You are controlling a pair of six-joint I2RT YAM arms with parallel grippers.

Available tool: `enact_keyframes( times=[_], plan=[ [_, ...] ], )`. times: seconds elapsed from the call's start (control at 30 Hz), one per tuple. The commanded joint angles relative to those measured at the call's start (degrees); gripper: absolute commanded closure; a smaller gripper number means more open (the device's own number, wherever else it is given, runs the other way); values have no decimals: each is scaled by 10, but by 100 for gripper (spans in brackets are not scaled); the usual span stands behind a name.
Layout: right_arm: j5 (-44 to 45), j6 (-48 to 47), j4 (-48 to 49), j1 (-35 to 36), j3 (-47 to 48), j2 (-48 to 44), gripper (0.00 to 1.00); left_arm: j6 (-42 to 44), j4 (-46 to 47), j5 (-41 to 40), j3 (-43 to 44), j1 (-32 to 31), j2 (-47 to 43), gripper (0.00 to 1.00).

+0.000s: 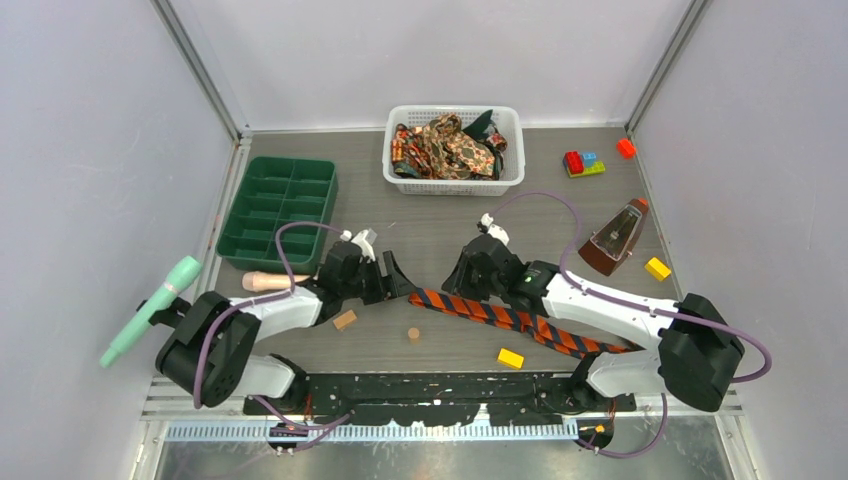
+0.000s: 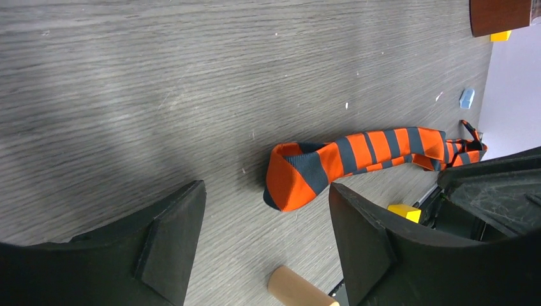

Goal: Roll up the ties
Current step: Roll the tie at the center of the board.

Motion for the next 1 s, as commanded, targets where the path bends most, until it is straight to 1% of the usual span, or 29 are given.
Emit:
enact_keyframes(
  times=[0.0,0.13,0.3,0.47,0.73,0.83,0.97],
  plan=[
    [16,10,16,4,4,-8,73,-8,75,13,2,-8,30,28],
    [24,13,8,4,0,-14,73,-4,94,28,9,-17,65,32],
    [34,16,-2,4,-3,-23,73,0,99,35,15,-28,85,40],
    [39,17,-9,4,-6,-29,73,5,91,28,9,-36,84,43],
    [35,19,-12,4,-8,-32,73,14,76,25,7,-42,79,53],
    [36,21,-12,4,-9,-31,73,17,67,17,10,-42,73,57],
    [38,20,-12,4,-10,-28,73,21,56,9,15,-42,67,65]
  ],
)
